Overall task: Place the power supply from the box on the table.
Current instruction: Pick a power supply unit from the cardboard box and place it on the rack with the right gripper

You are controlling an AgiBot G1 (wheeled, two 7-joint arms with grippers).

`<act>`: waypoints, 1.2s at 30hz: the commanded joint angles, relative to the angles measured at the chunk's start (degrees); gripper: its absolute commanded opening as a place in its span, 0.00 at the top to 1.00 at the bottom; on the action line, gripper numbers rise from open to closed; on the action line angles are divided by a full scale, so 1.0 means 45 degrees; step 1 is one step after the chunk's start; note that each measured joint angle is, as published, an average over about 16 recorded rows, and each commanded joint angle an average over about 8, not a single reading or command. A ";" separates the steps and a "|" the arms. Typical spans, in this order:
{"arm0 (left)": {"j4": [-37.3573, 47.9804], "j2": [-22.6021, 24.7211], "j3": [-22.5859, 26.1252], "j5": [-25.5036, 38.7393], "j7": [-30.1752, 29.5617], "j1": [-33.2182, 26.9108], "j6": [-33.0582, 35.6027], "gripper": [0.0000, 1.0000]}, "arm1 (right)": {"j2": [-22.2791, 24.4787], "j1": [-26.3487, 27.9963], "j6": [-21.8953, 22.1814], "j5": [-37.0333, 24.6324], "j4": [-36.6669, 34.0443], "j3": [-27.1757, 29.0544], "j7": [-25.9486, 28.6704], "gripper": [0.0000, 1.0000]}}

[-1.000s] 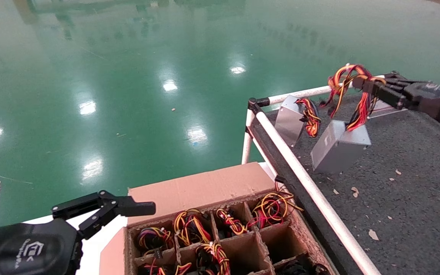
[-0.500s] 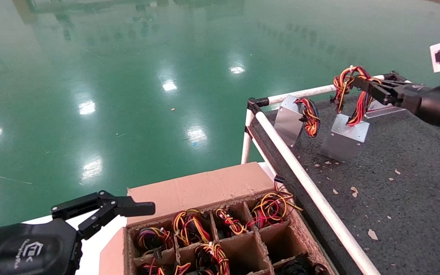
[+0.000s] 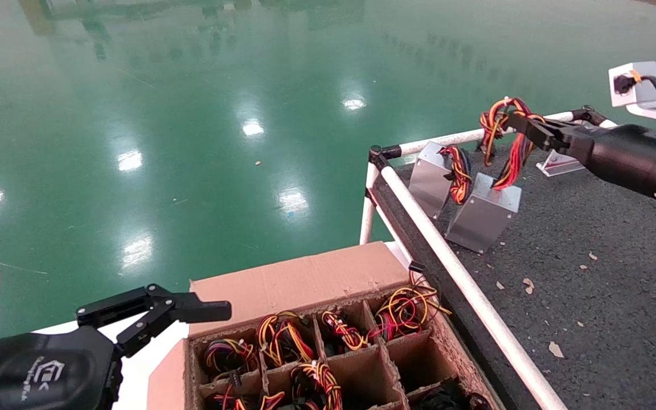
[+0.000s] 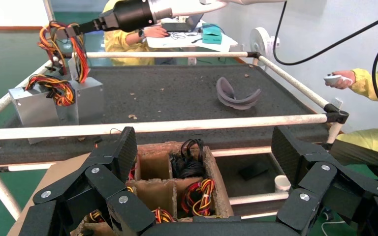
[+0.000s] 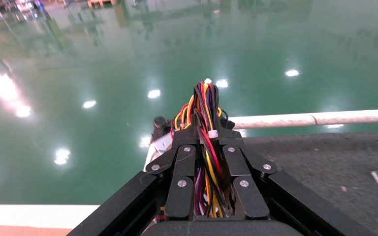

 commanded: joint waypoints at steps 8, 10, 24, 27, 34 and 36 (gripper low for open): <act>0.0000 -0.0001 0.0003 -0.0002 0.0002 -0.0001 -0.0001 0.00 | -0.0552 -0.0231 0.0791 0.0204 -0.0232 0.0141 0.0610 1.00; 0.0000 -0.0002 0.0004 -0.0003 0.0002 -0.0001 -0.0002 0.00 | -0.0651 -0.0315 0.0964 0.0191 -0.0244 0.0132 0.0699 1.00; 0.0004 -0.0005 0.0006 -0.0007 0.0004 0.0002 -0.0008 0.00 | -0.0873 -0.0540 0.1453 0.0018 -0.0154 -0.0011 0.0803 0.00; 0.0004 -0.0005 0.0006 -0.0007 0.0004 0.0001 -0.0008 0.00 | -0.0863 -0.0540 0.1431 0.0017 -0.0151 -0.0007 0.0803 0.00; 0.0004 -0.0005 0.0007 -0.0008 0.0004 0.0001 -0.0008 0.00 | -0.0845 -0.0529 0.1379 0.0018 -0.0150 0.0009 0.0803 0.00; 0.0004 -0.0004 0.0007 -0.0007 0.0004 0.0001 -0.0007 0.00 | -0.0840 -0.0520 0.1364 0.0021 -0.0149 0.0012 0.0803 0.00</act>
